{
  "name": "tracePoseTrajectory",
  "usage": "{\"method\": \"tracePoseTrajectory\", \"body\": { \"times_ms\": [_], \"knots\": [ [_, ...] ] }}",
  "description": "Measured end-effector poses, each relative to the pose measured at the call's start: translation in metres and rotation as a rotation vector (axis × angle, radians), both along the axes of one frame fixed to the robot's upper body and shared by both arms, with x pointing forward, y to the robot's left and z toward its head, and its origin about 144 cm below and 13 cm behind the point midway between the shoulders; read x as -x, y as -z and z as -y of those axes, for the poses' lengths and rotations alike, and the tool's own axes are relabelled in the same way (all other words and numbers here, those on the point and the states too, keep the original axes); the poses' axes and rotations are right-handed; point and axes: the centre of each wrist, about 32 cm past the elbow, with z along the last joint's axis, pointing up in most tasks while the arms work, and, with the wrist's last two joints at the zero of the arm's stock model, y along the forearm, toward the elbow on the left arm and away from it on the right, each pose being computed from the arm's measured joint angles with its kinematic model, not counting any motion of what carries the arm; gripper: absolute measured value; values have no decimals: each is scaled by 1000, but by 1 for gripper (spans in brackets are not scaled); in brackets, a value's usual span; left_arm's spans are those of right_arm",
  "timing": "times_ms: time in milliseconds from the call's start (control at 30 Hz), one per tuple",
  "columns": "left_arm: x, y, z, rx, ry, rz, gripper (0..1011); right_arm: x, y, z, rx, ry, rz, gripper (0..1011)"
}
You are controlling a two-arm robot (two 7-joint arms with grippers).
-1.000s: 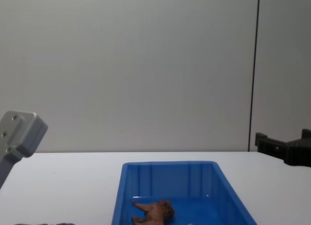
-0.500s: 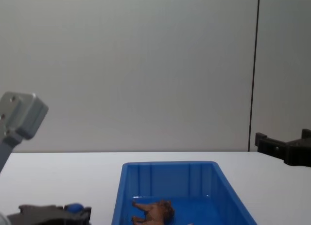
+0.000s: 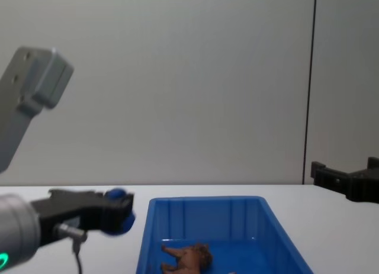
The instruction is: Pick up the two dolls from the table and place them into the box.
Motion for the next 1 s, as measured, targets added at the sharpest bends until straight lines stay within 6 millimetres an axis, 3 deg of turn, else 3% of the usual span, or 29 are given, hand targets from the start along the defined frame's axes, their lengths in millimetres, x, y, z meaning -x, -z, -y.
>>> {"method": "tracePoseTrajectory", "body": {
  "times_ms": [467,633,733,767,1000],
  "knots": [
    [-25,-17,19,61,174,92,153,0,0,0,0,0,0,1001],
    [-33,-17,28,82,227,101,264,0,0,0,0,0,0,1001],
    [-39,-17,35,93,259,106,404,0,0,0,0,0,0,1001],
    [-39,-17,35,93,259,106,404,0,0,0,0,0,0,1001],
    [-46,-17,43,106,299,112,649,0,0,0,0,0,0,1001]
  ]
}}
